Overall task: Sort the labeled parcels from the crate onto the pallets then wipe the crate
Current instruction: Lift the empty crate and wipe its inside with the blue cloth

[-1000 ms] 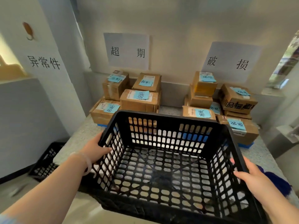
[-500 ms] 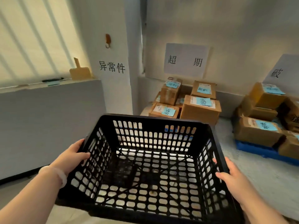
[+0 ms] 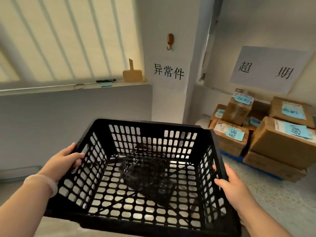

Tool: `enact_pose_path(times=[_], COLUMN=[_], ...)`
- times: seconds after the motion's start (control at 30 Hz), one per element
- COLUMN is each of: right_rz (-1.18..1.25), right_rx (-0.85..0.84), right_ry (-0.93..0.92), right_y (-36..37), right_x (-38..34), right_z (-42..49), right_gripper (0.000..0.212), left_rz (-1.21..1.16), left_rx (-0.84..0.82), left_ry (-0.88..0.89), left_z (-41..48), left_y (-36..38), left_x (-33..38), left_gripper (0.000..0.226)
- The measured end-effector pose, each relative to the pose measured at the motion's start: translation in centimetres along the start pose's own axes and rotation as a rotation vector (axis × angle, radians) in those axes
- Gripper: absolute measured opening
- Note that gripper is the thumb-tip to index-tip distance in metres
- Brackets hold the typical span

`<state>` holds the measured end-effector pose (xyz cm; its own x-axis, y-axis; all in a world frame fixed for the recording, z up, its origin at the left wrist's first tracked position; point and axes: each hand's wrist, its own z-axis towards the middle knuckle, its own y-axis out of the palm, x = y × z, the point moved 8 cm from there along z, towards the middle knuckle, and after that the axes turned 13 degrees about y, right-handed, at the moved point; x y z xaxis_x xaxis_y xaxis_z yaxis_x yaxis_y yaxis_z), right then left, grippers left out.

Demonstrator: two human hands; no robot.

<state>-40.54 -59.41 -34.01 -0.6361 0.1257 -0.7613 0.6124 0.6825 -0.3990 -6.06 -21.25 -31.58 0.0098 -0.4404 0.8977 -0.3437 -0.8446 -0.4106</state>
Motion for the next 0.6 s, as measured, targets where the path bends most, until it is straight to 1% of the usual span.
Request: enact_pose_path(times=[0.1,0.17,0.3,0.37,0.47,0.6], right_rz=[-0.001,0.010,0.018,0.019,0.019,0.015], right_rx=[-0.054,-0.086,-0.139,-0.158,-0.134,-0.092], right_ry=[-0.009,-0.021,-0.035,-0.054,-0.065,-0.041], right_y=[2.7,4.4,7.7,9.4,11.5,13.7], right_x=[-3.2,-5.4,-9.7,-11.9,-14.2,-17.0], right_z=[3.4,5.4,10.0,11.8,14.2,17.7], right_gripper=[0.055,0.054,0.044,0.045,0.045,0.046], left_rz=[-0.037,-0.047,-0.039,-0.021,-0.007,-0.017], left_rx=[0.069,0.100,0.147,0.155,0.138,0.048], left_ry=[-0.029,-0.034,-0.019,-0.021,-0.048,-0.045], left_z=[3.3,5.3,10.1,12.5,16.7,24.1], left_y=[-1.9,-3.2,-5.5,-5.9,-6.5,-5.5], left_x=[-0.5,-0.4,0.1,0.0,-1.2,-1.7], left_gripper=[0.060,0.057,0.060,0.062,0.064,0.060])
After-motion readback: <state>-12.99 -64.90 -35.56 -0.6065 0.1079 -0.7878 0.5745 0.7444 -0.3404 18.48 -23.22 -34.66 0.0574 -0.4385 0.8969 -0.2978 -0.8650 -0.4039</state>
